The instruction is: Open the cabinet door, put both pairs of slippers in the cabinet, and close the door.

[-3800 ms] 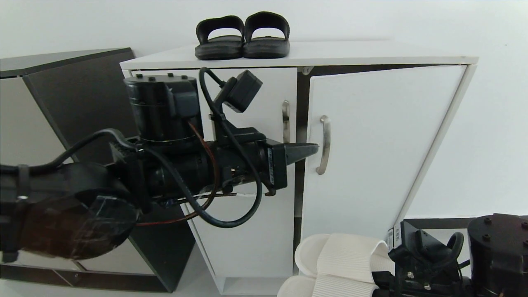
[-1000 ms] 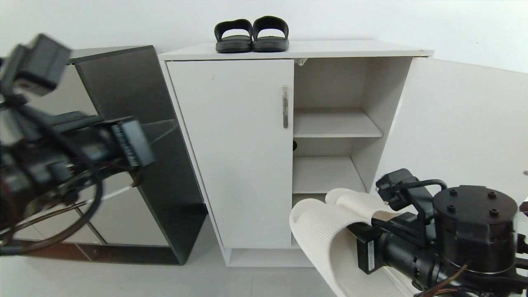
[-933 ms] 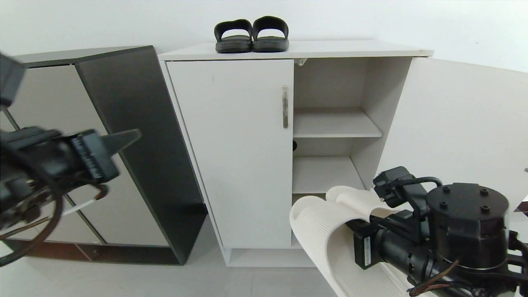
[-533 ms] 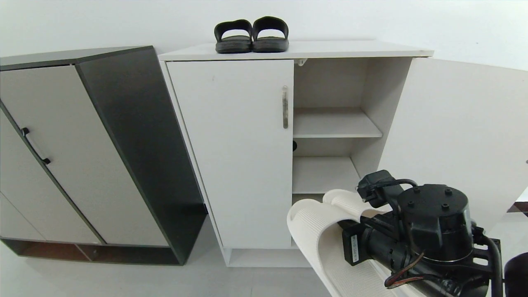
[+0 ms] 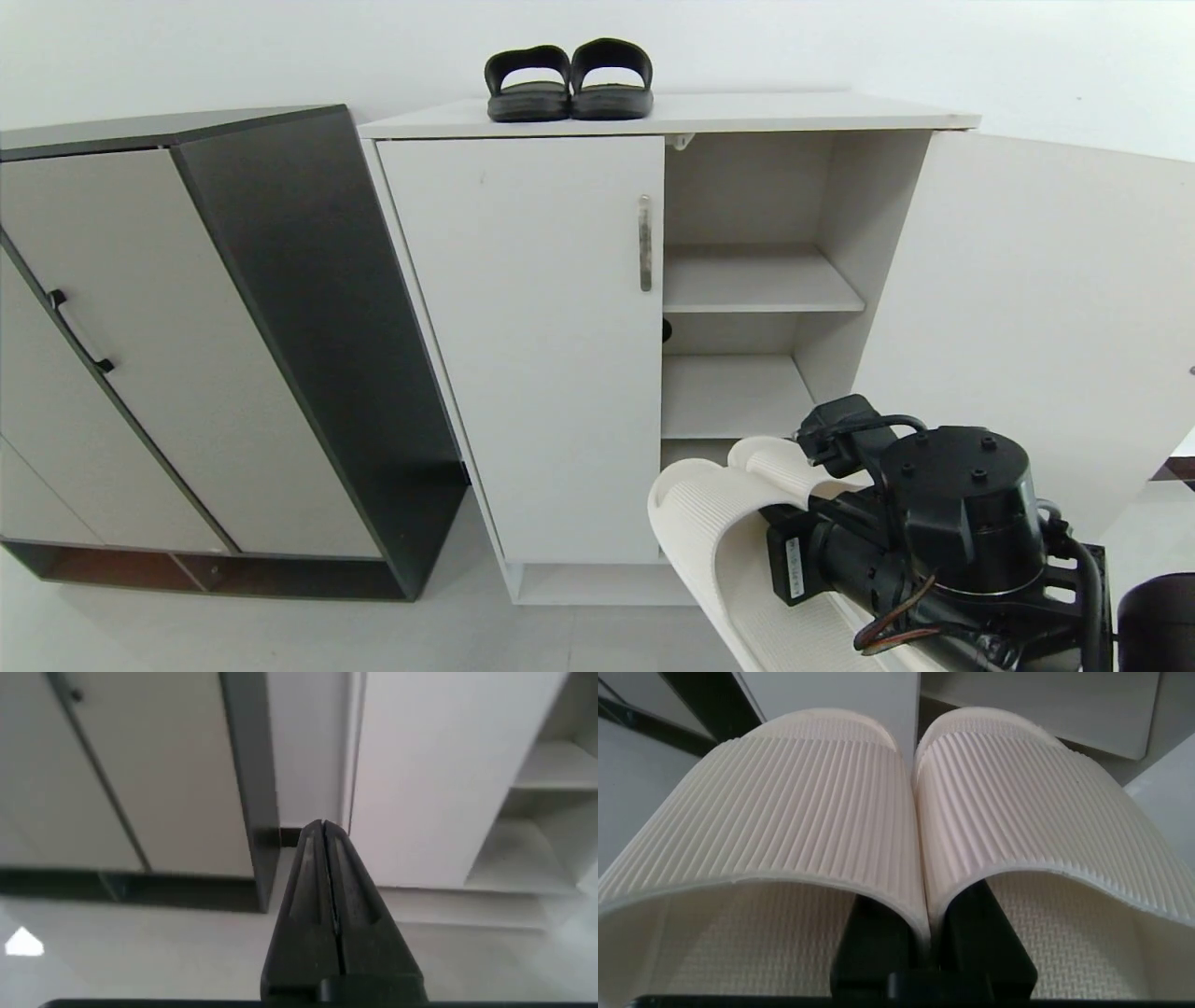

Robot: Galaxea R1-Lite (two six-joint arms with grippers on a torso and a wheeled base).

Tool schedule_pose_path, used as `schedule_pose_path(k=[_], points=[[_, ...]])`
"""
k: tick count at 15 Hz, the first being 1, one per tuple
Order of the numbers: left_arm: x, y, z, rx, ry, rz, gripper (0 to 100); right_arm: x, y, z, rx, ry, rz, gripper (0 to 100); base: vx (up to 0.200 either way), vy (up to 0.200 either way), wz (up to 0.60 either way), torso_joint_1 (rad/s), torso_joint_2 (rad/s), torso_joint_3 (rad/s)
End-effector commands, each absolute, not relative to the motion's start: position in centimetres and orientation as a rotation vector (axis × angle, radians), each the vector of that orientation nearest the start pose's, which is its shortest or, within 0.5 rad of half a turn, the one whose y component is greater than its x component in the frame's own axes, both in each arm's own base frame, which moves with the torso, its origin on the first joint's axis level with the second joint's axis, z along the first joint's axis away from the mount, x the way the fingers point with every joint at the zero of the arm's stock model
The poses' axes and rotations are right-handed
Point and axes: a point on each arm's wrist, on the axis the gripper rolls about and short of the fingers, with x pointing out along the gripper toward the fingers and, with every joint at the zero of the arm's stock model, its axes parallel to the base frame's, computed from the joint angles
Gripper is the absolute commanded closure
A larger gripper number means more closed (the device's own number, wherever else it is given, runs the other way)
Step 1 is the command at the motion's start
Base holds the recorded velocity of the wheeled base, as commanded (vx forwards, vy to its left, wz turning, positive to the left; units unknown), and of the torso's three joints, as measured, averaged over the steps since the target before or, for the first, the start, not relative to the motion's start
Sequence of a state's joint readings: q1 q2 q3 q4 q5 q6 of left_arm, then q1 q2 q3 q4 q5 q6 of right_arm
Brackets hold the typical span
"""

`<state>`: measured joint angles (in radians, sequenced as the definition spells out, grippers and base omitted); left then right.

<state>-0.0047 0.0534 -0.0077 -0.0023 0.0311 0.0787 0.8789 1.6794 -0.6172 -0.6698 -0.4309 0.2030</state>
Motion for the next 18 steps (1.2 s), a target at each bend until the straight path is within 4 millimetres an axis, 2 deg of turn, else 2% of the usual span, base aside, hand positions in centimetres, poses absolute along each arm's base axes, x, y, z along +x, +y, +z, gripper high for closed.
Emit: schedule_pose_path(k=[1,6,9,14,18], points=[[-2.3,-0.1,7.5,0.103,0.002,-0.051,100,18.3,20.8,14.3,-0.046,0.356,0.412,100,0.0,0.0,0.0,0.0,0.0,0.0],[-2.3,-0.1,7.5,0.031,0.005,-0.054,100,18.0,20.9,14.0,-0.054,0.364,0.423,100,0.0,0.0,0.0,0.0,0.0,0.0],[-2.3,-0.1,7.5,0.032,0.005,-0.054,100,18.8,21.8,15.6,-0.011,0.305,0.437,100,0.0,0.0,0.0,0.0,0.0,0.0],[-2.3,-0.1,7.5,0.032,0.005,-0.054,100,19.4,22.4,13.9,-0.028,0.346,0.396,100,0.0,0.0,0.0,0.0,0.0,0.0],[-2.3,-0.1,7.5,0.034,0.005,-0.054,100,19.7,22.8,13.4,-0.039,0.35,0.39,100,0.0,-0.2,0.0,0.005,0.0,0.001]])
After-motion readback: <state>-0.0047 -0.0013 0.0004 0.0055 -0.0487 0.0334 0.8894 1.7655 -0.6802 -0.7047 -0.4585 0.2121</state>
